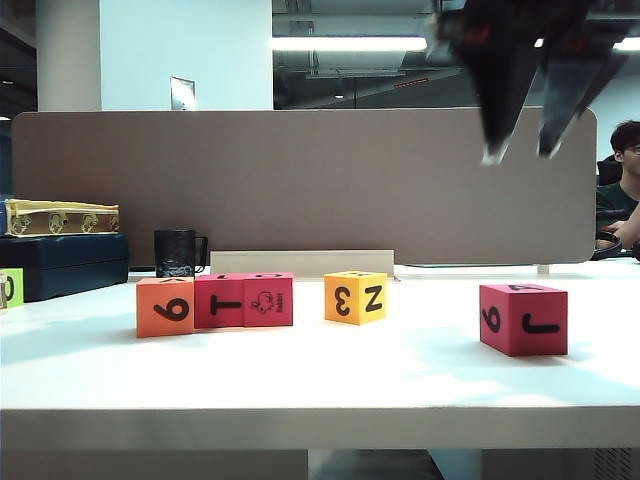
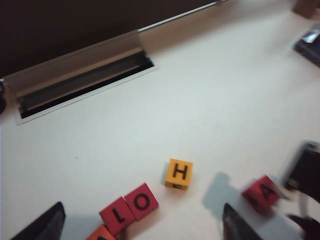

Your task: Select the appropriate blocks from the scattered letter blocks on the table and arrange them in a row to spell out "ALOHA".

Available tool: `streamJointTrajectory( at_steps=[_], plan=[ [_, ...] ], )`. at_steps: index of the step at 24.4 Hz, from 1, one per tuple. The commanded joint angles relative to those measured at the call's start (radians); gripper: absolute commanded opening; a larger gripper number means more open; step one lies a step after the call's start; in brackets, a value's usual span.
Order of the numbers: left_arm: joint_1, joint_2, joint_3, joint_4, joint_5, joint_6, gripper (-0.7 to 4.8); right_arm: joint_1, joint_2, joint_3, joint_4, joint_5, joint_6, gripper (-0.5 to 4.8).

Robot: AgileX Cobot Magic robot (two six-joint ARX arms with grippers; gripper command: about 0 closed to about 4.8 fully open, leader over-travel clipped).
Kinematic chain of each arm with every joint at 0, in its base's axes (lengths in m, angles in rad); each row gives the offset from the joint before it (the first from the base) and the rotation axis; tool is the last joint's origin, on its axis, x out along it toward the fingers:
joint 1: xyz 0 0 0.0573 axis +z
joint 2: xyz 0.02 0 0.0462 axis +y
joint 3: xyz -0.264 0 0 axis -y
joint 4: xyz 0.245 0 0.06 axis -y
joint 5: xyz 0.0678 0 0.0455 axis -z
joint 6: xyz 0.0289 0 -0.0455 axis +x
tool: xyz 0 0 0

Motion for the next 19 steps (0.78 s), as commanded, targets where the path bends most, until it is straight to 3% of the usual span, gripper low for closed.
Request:
streamJointTrajectory(
  at_steps=[1,4,5,7,9,12,17,19],
  plan=[
    [0.001,-0.049,0.001,-0.069,0.056,0.009,3.36,-0.016,0.047,0.004,0.042,0.003,-0.003,2.84],
    [0.002,-0.071,-0.002,-0.083,0.067,0.023,2.64,-0.031,0.08,0.004,0.065,0.0,-0.003,2.77],
    [0.001,-0.077,-0.002,-0.083,0.084,0.026,2.3,-0.04,0.098,0.004,0.07,0.002,-0.003,2.34],
    [0.0,-0.079,-0.002,-0.083,0.167,0.026,2.0,-0.069,0.124,0.004,0.072,0.001,-0.003,1.98],
    [0.001,-0.079,-0.002,-0.083,0.221,0.029,1.44,-0.089,0.138,0.004,0.073,0.0,-0.003,1.98],
    [0.001,-0.079,-0.011,-0.083,0.222,0.062,0.51,-0.137,0.159,0.003,0.064,-0.008,-0.003,1.98],
    [0.002,-0.063,-0.022,-0.083,0.214,0.08,0.12,-0.179,0.161,0.003,0.061,-0.135,0.002,1.97],
    [0.002,-0.055,-0.022,-0.083,0.215,0.086,0.11,-0.179,0.166,0.003,0.063,-0.135,0.002,1.58]
  ],
)
